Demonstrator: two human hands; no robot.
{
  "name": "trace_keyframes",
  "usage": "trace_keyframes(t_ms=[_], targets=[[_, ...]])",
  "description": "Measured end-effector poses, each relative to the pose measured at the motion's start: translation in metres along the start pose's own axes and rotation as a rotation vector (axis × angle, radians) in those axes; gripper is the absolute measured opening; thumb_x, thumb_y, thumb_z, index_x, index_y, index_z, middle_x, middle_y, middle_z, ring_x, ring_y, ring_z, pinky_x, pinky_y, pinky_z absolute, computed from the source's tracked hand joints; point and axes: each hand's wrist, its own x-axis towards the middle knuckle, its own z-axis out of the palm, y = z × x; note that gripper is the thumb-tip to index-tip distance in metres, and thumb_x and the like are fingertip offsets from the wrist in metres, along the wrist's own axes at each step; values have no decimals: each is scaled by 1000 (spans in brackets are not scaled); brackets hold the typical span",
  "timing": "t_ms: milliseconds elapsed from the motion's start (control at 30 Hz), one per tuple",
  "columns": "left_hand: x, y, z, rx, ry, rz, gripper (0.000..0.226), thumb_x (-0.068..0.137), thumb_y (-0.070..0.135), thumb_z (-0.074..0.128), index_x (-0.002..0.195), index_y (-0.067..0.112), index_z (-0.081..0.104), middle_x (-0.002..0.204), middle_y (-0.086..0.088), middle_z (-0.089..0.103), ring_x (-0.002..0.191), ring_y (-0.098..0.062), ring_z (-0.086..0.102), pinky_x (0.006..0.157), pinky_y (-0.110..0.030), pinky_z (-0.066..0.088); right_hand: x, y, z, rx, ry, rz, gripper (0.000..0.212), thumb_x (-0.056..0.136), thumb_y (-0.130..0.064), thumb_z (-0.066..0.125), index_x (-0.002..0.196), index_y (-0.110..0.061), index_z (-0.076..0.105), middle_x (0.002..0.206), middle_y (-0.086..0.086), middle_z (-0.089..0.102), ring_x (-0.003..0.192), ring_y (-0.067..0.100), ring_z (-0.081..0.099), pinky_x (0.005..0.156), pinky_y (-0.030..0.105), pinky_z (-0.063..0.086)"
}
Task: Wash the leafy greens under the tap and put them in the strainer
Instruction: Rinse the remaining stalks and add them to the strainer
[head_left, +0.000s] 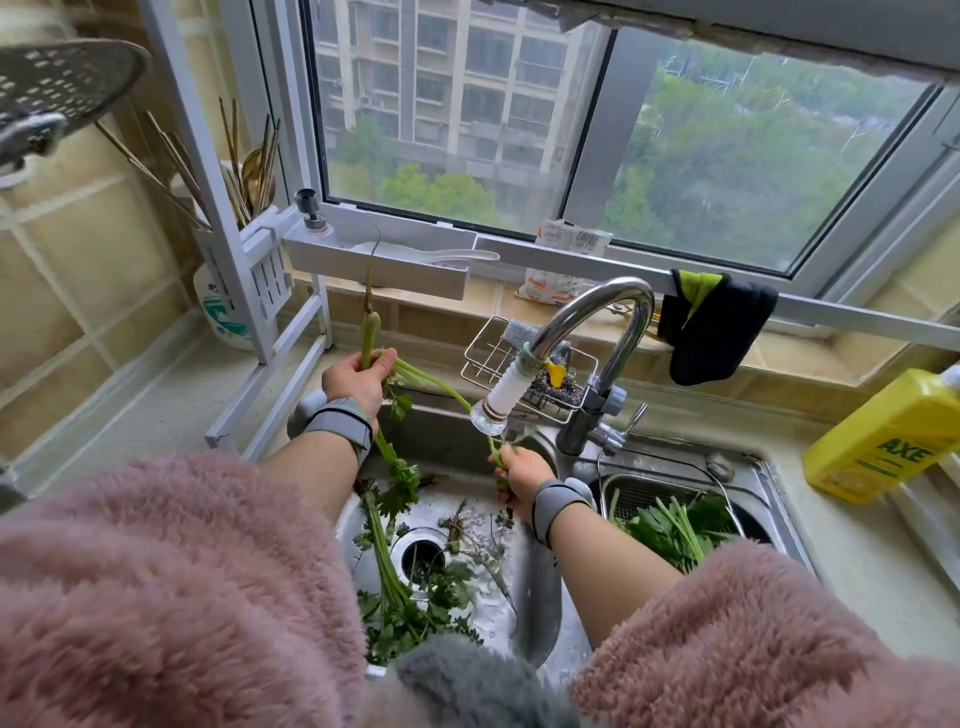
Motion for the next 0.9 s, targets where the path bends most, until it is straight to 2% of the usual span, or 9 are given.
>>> trace_keyframes(t_ms=[100,233,367,467,567,633,667,767,900], targets=[[-1,0,1,-12,-4,-2,10,86,18,65,94,12,62,93,-7,61,84,-20,45,104,-49,38,1,1,3,17,-12,22,35,102,-22,30,71,-12,44,62,2,35,50,13,30,45,25,26],[0,0,-1,-15,9,-9,8,87,18,64,92,13,61,94,-6,61,85,-18,43,103,-47,39,1,2,2,-67,25,4,38,101,-34,30,68,-17,41,64,2,37,52,15,33,44,25,30],[0,0,-1,-14,-1,-10,5,87,18,64,85,14,62,94,-7,60,85,-18,42,104,-47,38,-3,2,6,100,-27,48,32,101,-4,27,74,-11,42,64,3,36,52,11,34,42,23,42],[1,-2,-1,-2,-3,-8,7,87,18,64,90,12,62,94,-8,60,85,-19,43,104,-48,38,-7,0,5,190,-83,80,28,96,7,32,85,-15,44,75,6,52,66,16,53,55,31,47],[0,-2,0,3,-5,-1,7,87,17,64,92,13,62,94,-7,61,86,-20,48,103,-46,40,-9,-2,0,204,-132,68,35,91,6,46,100,-27,43,91,2,58,87,23,57,72,41,49],[0,-2,0,8,-10,2,7,87,17,64,92,13,61,93,-7,61,85,-20,47,102,-45,40,-10,-4,-2,193,-67,16,10,95,-11,52,94,-21,49,84,4,55,73,19,55,65,35,49],[-1,-2,0,10,-14,3,7,87,18,64,91,13,61,93,-8,61,84,-20,45,102,-45,40,-10,-5,-3,166,-16,-16,10,96,-19,50,87,-16,50,79,5,51,67,18,52,58,31,45],[0,-4,0,15,-23,19,7,87,17,64,90,12,61,84,-4,62,85,-20,47,101,-44,41,-5,-1,-4,-26,99,-88,34,99,-24,41,68,-10,44,68,6,40,56,17,40,50,27,35],[-2,-7,3,43,-34,30,15,87,17,64,98,6,65,85,-4,61,88,-21,51,101,-43,43,-7,2,-5,-222,68,-27,42,102,-24,30,62,-14,40,55,3,40,51,17,36,46,24,28]])
